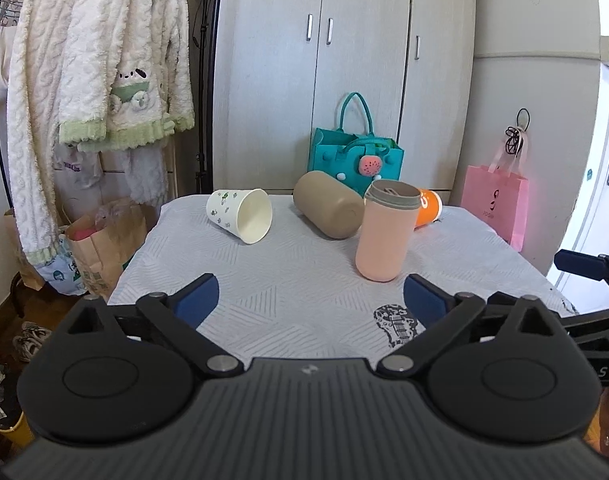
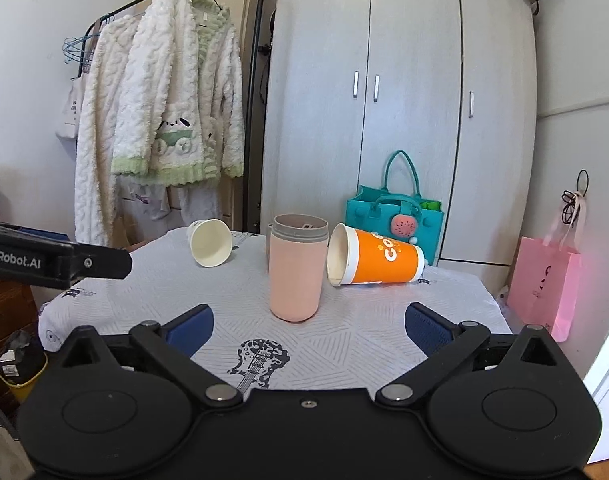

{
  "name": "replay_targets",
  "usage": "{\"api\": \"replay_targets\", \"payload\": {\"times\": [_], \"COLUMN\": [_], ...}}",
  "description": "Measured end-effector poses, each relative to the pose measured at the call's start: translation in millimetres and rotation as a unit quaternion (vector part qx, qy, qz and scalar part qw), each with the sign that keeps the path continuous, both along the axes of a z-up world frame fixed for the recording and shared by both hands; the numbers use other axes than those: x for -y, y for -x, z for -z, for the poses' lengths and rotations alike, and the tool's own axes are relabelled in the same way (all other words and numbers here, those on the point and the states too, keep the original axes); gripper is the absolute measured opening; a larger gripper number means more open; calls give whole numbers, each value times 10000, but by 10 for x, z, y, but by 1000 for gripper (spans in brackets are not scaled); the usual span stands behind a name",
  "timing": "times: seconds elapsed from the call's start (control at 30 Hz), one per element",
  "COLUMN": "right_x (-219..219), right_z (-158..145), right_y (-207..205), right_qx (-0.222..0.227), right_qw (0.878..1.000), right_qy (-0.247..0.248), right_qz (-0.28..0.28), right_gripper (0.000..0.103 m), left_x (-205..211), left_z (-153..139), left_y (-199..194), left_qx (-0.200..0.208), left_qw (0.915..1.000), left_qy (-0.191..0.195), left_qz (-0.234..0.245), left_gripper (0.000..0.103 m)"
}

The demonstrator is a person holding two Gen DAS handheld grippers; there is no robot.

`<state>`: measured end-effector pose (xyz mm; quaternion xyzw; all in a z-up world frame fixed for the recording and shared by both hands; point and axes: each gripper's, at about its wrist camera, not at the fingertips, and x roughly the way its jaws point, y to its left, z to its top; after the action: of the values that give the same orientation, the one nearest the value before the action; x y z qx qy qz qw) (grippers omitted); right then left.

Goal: Flip cup upright

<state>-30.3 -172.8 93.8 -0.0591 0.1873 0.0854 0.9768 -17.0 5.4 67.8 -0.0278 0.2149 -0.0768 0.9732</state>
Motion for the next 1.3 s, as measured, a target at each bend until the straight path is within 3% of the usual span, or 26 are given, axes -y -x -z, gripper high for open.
{"api": "replay_targets", "payload": {"times": [0.4,0.6,0.93,1.1,1.3], "right_x": [13,52,90,113,96], "right_z": [79,143,235,287,311], "right_y": [-48,-64,-145,-193,-212], "right_qx": [-163,-284,-332,-383,-376], "right_qw": [9989,9976,9947,9939,9937], "right_qy": [-160,-235,-221,-256,-167], "right_qz": [417,594,943,1002,1046], "right_gripper": [103,103,103,103,103], "left_x": [42,72,79,56,107], "left_z": [129,178,304,315,341], "left_y": [-18,-61,-184,-204,-237], "left_qx": [24,-47,2,-95,-32], "left_qw": [9986,9993,9969,9986,9961], "left_qy": [-71,-171,-564,-374,-752], "left_qz": [-523,-321,-547,-368,-451], "left_gripper": [103,103,103,103,103]}}
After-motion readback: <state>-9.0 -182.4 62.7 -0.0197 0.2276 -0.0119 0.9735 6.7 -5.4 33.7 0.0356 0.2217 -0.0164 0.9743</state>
